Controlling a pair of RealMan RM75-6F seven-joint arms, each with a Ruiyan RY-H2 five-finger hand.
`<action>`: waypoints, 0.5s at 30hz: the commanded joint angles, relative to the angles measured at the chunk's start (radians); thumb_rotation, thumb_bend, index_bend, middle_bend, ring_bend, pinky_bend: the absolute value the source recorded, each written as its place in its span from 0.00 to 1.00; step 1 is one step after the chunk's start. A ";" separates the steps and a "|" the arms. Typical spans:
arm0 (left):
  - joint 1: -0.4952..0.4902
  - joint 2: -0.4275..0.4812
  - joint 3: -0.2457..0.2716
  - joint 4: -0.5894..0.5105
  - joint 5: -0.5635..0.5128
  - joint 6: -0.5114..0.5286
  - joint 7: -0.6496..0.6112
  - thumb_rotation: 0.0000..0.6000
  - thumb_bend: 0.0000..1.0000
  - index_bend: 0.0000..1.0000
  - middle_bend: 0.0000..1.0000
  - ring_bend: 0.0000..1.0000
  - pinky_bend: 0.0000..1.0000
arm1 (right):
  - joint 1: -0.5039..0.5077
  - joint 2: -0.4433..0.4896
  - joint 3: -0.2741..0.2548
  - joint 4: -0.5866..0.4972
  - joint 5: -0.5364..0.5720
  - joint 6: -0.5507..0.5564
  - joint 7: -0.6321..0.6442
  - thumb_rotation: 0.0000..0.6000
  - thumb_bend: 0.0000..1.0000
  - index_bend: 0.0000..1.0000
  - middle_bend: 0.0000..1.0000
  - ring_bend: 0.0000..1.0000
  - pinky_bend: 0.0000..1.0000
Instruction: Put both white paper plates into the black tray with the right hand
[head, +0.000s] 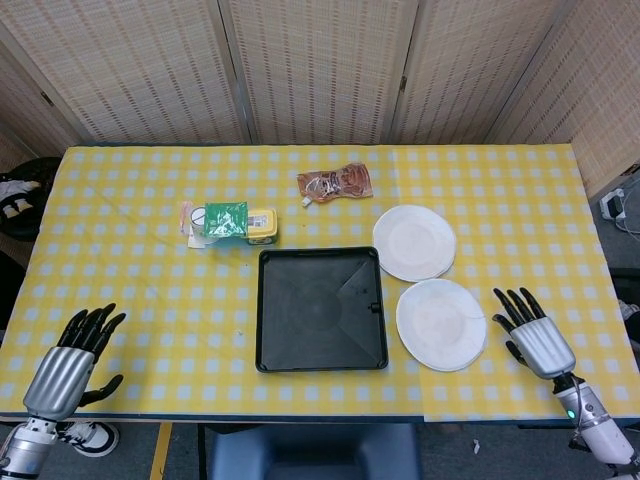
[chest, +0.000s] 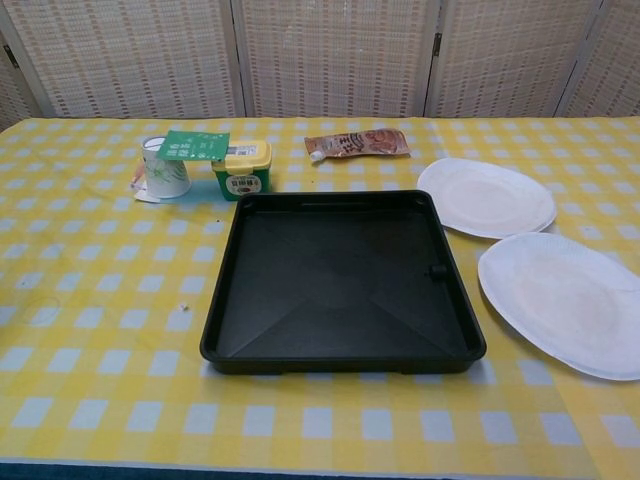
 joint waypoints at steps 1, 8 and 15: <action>0.002 0.000 -0.001 0.000 -0.003 0.002 0.002 1.00 0.28 0.00 0.00 0.00 0.00 | -0.003 -0.011 -0.011 0.010 -0.005 0.001 0.002 1.00 0.39 0.31 0.00 0.00 0.00; 0.012 0.007 0.002 -0.003 -0.004 0.015 0.005 1.00 0.28 0.00 0.00 0.00 0.00 | -0.008 -0.036 -0.024 0.026 -0.004 -0.002 0.003 1.00 0.39 0.30 0.00 0.00 0.00; 0.021 0.013 0.007 -0.010 0.005 0.029 0.011 1.00 0.28 0.00 0.00 0.00 0.00 | -0.002 -0.054 -0.037 0.036 -0.007 -0.002 0.000 1.00 0.39 0.30 0.00 0.00 0.00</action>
